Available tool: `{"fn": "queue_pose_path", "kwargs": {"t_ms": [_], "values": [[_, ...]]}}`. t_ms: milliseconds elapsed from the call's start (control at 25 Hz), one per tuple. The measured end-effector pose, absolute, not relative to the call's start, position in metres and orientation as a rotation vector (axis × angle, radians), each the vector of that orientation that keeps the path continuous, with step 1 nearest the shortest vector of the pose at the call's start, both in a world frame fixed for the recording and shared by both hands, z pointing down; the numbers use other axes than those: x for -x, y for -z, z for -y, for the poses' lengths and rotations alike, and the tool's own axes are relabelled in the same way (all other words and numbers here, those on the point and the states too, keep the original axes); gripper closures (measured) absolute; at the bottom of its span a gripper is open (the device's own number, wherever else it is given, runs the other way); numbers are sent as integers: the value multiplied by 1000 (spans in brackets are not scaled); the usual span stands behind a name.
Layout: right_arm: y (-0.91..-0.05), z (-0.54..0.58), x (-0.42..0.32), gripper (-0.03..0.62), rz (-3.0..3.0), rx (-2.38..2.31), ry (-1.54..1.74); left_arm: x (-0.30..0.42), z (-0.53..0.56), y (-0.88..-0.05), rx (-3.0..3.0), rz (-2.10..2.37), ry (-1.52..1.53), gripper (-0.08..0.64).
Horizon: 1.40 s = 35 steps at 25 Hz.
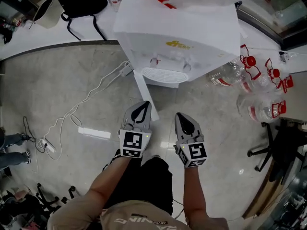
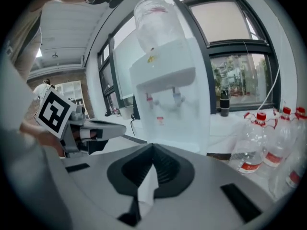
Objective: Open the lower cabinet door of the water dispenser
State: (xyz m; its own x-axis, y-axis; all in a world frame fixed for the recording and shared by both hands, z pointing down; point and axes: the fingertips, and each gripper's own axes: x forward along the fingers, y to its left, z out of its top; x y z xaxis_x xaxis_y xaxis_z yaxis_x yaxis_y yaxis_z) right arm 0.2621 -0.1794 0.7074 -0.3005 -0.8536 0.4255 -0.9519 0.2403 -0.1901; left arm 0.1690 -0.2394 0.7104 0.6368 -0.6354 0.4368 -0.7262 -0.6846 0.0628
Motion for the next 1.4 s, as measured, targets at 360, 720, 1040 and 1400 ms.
{"fn": "queue_pose_path", "kwargs": {"t_ms": [360, 720, 1040, 1400], "values": [[-558, 162, -240, 581, 2265, -1640, -597, -141, 217, -560, -2608, 1126, -530, 552], [-405, 156, -243, 581, 2239, -1718, -473, -131, 208, -399, -2653, 1118, -484, 552], [-293, 180, -243, 581, 2289, -1817, -326, -136, 206, -302, -2766, 1008, -435, 552], [-248, 183, -260, 581, 2242, -1923, -236, -135, 254, -264, -2891, 934, -400, 552]]}}
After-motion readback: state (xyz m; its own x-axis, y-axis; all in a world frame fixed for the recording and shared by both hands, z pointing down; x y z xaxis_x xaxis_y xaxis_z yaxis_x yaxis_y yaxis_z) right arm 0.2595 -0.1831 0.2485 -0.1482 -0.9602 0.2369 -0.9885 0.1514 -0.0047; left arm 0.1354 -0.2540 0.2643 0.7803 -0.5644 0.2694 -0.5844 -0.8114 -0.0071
